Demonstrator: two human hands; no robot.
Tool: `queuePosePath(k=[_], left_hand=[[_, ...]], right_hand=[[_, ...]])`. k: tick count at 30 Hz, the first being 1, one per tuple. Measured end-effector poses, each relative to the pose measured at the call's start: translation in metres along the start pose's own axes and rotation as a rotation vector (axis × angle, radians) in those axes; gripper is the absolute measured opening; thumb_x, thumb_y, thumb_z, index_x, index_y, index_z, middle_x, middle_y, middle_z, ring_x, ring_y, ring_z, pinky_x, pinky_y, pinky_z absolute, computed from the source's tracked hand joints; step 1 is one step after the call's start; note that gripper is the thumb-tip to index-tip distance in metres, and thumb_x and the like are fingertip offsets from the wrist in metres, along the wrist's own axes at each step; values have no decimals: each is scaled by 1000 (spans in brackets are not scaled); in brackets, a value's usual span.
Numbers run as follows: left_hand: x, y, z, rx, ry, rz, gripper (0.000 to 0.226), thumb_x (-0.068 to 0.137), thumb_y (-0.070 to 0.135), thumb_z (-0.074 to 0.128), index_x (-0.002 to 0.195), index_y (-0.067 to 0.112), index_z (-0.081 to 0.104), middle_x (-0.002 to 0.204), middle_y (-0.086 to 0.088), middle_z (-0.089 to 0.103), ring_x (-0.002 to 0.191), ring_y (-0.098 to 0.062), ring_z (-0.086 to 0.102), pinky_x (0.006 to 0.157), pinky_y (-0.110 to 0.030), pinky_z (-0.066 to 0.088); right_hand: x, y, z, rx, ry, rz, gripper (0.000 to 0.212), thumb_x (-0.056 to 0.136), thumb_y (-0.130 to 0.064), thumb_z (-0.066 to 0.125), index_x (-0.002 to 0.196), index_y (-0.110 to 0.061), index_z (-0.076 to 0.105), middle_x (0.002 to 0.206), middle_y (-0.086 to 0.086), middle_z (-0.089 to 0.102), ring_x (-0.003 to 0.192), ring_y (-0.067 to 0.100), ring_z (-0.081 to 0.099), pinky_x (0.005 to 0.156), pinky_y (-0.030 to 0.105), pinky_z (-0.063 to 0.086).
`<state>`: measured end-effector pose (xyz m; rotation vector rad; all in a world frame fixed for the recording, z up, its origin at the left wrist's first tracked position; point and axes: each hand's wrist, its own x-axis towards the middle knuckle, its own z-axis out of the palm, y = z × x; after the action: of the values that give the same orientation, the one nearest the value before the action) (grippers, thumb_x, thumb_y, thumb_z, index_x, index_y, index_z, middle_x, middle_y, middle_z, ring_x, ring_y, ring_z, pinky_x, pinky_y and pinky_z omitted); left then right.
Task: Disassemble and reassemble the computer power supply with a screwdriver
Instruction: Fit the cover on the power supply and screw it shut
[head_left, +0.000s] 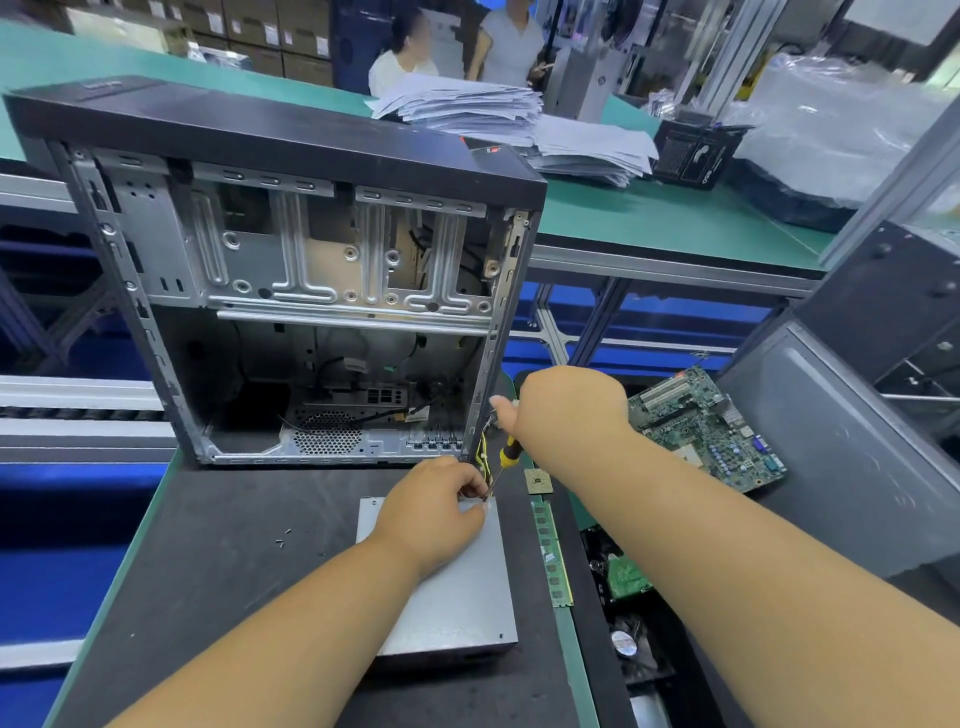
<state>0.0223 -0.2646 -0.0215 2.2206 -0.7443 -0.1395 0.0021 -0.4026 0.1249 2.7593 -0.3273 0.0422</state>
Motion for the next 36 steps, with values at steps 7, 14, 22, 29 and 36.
queuePosePath(k=[7,14,22,29,36], left_hand=[[0,2,-2,-7,-4,-12,7,81,32,66,85,35,62,90,15,59,91,-4,49,74,-21,42],[0,1,-1,-9,-12,-24,7,81,31,66,86,35,64,91,15,59,91,-4,51,73,-20,42],[1,4,-4,-30,-31,-46,9,79,31,68,79,37,61,88,14,60,86,-3,52,73,-19,44],[1,9,-4,-63,-22,-118,16,74,30,68,69,42,59,85,15,60,79,2,54,66,-15,40],[3,10,-6,-74,-23,-184,10,75,34,71,70,39,64,86,14,64,81,-1,59,73,-22,49]], right_hand=[[-5,12,-17,431,-171,-321,15,99,-31,54,98,-17,49,86,-1,51,74,20,49,57,31,31],[-3,-3,-6,56,-79,49,48,103,-38,35,61,-16,42,60,0,43,50,18,37,45,25,23],[-8,19,-20,477,-265,-314,8,98,-21,53,100,-16,48,89,1,51,74,22,50,58,34,37],[-8,2,-16,186,-104,-233,33,99,-43,49,82,-15,42,66,-3,39,56,13,34,47,30,24],[2,-4,-12,295,-167,-38,30,101,-41,41,95,-13,49,71,-1,42,58,16,38,49,30,28]])
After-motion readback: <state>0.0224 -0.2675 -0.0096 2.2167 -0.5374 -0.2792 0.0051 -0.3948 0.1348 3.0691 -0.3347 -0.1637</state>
